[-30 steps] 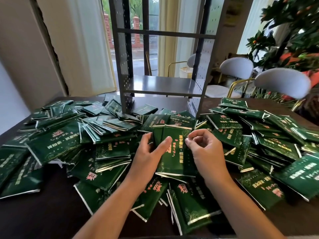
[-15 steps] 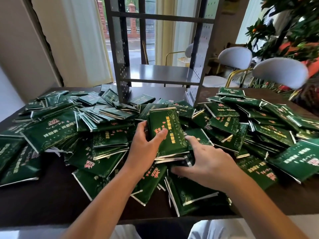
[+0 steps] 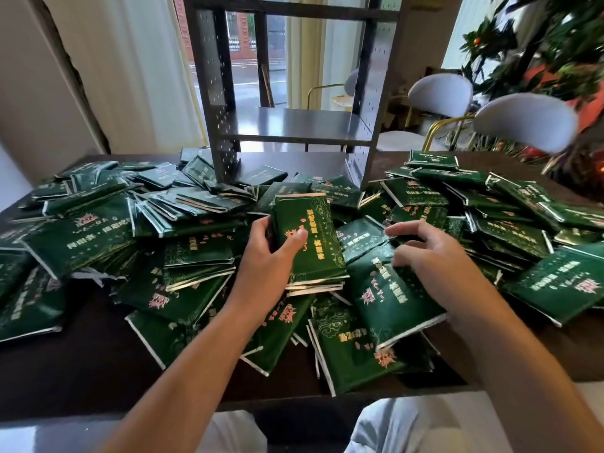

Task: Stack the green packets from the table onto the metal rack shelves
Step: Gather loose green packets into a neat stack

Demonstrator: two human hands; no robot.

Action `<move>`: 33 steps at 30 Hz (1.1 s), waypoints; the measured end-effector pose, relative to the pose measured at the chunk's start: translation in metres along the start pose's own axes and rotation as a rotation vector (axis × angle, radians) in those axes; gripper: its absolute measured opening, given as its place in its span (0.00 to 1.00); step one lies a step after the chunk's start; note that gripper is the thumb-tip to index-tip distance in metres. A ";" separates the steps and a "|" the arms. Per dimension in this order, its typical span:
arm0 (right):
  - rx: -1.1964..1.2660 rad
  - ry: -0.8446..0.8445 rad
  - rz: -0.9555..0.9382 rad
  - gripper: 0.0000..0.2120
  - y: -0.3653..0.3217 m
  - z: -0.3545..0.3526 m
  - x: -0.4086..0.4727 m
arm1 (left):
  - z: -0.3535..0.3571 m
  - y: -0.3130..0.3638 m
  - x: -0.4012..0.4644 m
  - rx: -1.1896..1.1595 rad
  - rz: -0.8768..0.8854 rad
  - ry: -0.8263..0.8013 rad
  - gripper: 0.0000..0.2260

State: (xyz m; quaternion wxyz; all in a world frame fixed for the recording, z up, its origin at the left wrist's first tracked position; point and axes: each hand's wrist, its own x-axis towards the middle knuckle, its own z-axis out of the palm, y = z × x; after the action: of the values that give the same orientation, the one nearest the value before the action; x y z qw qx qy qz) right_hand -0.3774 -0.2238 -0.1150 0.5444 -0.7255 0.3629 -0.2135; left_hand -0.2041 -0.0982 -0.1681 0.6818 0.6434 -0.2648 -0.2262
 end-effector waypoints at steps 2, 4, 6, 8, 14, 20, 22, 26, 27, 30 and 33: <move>0.115 -0.079 0.008 0.15 -0.003 -0.001 0.000 | 0.001 0.000 0.000 0.008 -0.005 0.000 0.09; 0.248 -0.149 0.008 0.15 -0.007 -0.003 0.000 | 0.001 0.000 0.000 0.006 -0.016 0.003 0.10; 0.357 -0.196 0.030 0.15 -0.011 -0.007 0.001 | 0.000 -0.001 0.000 -0.002 -0.024 0.008 0.09; 0.417 -0.229 0.049 0.14 -0.013 -0.009 0.002 | 0.000 -0.002 0.001 0.010 -0.024 0.011 0.09; 0.684 -0.226 0.025 0.12 -0.020 0.012 0.009 | 0.001 0.000 0.003 -0.037 -0.048 0.059 0.19; 1.038 -0.012 0.085 0.13 -0.018 0.028 0.022 | 0.000 -0.004 0.003 -0.027 -0.053 0.065 0.21; 1.054 0.033 0.102 0.13 -0.016 0.032 0.025 | 0.000 -0.004 0.003 -0.006 -0.063 0.072 0.24; 1.097 0.114 0.111 0.13 -0.011 0.037 0.030 | -0.001 -0.004 0.004 -0.003 -0.087 0.076 0.19; 1.129 0.121 0.109 0.12 -0.011 0.037 0.032 | 0.000 -0.004 0.004 -0.003 -0.087 0.070 0.19; 0.989 0.092 0.105 0.10 -0.012 0.041 0.031 | 0.001 -0.002 0.002 0.002 -0.073 0.059 0.20; 0.549 0.089 0.007 0.06 -0.012 0.055 0.026 | 0.002 0.004 0.000 -0.086 -0.109 0.049 0.30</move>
State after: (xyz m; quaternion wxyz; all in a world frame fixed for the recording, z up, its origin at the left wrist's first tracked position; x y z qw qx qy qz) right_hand -0.3182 -0.2068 -0.1238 0.7050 -0.5393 0.3176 -0.3335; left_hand -0.2057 -0.0997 -0.1640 0.7017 0.6323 -0.2026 -0.2582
